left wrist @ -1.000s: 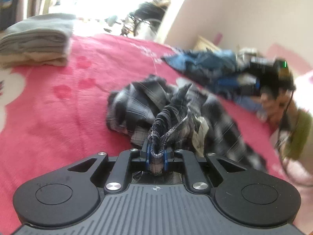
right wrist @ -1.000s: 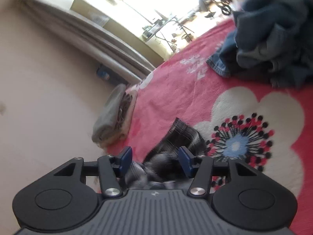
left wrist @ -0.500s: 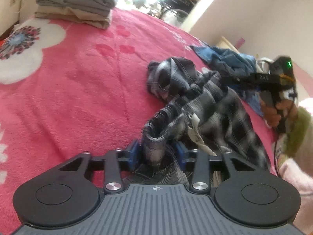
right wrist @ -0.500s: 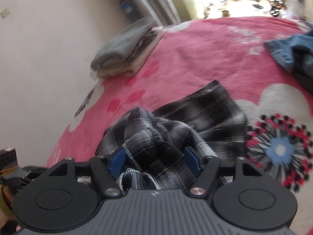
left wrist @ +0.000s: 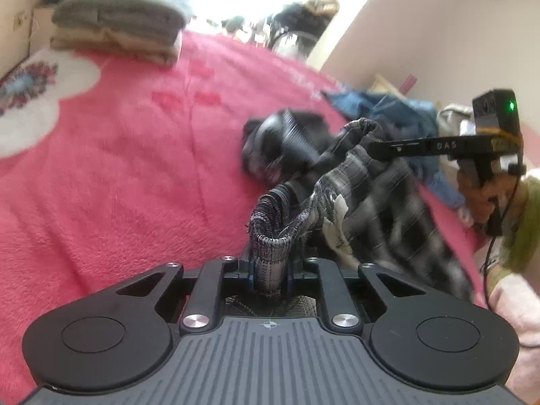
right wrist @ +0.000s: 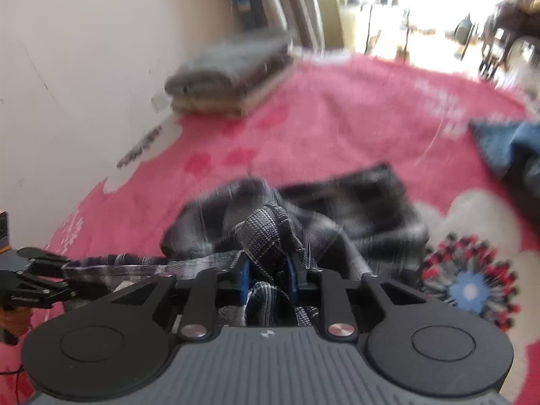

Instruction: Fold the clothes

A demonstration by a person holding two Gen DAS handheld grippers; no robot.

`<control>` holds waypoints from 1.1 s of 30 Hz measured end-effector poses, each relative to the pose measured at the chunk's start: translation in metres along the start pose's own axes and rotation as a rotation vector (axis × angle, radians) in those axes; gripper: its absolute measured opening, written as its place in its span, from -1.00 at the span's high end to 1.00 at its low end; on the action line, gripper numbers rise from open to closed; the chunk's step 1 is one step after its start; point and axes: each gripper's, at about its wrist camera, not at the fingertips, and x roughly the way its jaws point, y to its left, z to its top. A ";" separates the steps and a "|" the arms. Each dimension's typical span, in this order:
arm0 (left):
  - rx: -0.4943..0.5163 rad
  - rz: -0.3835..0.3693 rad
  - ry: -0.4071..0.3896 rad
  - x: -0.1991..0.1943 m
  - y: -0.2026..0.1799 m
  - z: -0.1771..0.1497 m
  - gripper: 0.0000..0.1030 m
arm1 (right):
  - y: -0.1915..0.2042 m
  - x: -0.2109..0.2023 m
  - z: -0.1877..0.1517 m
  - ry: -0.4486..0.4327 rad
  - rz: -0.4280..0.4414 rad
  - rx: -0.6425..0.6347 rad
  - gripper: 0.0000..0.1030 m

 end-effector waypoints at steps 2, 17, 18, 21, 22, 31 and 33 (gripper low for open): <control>0.019 -0.016 -0.053 -0.019 -0.014 0.000 0.76 | 0.016 -0.025 -0.003 -0.074 -0.046 -0.013 0.55; 0.224 -0.425 -0.417 -0.133 -0.241 0.181 0.82 | 0.022 -0.340 0.072 -0.717 -0.458 0.026 0.65; 0.249 -0.453 -0.445 -0.141 -0.267 0.201 0.82 | 0.021 -0.373 0.086 -0.759 -0.497 0.020 0.65; 0.329 -0.519 -0.552 -0.172 -0.350 0.251 0.82 | 0.021 -0.473 0.130 -0.891 -0.591 0.014 0.66; 0.354 -0.546 -0.599 -0.186 -0.376 0.264 0.82 | 0.022 -0.507 0.144 -0.940 -0.620 0.014 0.66; 0.399 -0.782 -0.881 -0.320 -0.476 0.310 0.82 | 0.112 -0.688 0.238 -1.258 -0.810 -0.202 0.66; 0.414 -0.775 -0.906 -0.329 -0.471 0.306 0.82 | 0.125 -0.685 0.248 -1.261 -0.790 -0.235 0.66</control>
